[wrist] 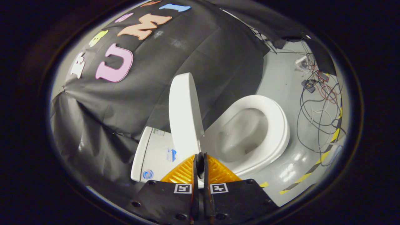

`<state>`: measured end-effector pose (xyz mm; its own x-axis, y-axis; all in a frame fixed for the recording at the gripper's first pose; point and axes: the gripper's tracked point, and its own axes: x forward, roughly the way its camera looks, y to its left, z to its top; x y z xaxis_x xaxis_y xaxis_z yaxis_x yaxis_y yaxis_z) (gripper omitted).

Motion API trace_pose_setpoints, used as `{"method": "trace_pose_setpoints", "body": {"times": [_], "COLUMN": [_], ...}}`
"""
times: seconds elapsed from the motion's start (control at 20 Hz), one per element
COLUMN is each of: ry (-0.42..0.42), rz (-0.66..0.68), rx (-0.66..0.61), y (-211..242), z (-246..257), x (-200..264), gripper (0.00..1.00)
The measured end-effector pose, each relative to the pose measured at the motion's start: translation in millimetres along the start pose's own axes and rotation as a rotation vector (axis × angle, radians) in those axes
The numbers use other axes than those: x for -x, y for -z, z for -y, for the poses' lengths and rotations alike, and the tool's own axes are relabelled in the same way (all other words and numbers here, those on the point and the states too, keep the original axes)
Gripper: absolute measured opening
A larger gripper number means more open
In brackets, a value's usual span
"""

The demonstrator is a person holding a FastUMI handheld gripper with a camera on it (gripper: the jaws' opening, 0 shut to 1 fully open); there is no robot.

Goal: Open the toilet lid.

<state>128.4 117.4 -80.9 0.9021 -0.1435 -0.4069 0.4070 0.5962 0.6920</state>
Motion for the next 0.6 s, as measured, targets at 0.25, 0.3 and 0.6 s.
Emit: {"method": "trace_pose_setpoints", "body": {"times": [0.25,0.3,0.6], "ry": [0.031,0.035,0.037], "rz": [0.043,0.05,0.089], "rx": [0.081,0.097,0.202], "y": [2,3,7], "z": [-20,-25,-47], "x": [1,0,-1], "gripper": [0.07,0.07,0.07]}}
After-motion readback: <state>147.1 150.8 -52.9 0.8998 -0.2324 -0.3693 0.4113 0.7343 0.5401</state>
